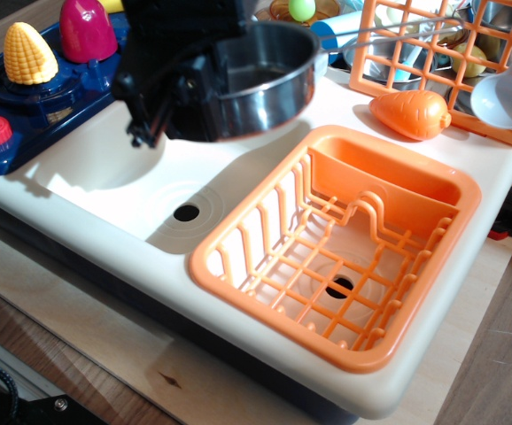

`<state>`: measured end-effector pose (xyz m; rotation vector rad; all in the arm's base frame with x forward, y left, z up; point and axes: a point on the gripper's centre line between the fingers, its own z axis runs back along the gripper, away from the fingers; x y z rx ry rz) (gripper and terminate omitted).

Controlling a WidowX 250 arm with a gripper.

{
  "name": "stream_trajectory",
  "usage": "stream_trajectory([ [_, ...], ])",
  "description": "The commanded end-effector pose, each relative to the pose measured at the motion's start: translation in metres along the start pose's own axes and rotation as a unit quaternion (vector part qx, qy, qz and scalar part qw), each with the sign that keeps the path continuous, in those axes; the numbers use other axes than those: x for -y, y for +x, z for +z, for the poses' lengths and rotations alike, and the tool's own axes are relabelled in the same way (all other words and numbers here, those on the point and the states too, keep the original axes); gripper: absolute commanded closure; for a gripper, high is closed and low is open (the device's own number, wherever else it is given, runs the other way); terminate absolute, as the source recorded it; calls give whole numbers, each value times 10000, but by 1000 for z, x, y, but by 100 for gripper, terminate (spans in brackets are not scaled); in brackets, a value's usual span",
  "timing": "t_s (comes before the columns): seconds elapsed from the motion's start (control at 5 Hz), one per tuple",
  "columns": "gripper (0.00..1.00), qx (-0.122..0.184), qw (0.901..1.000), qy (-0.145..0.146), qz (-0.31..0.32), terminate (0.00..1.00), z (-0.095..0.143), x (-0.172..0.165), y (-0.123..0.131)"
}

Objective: Put pan from drying rack into sink

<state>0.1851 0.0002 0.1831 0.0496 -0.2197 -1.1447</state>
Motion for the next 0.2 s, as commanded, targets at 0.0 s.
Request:
stream_trajectory([
  [0.0, 100, 115, 9990, 398, -186, 100, -6, -23, -37],
])
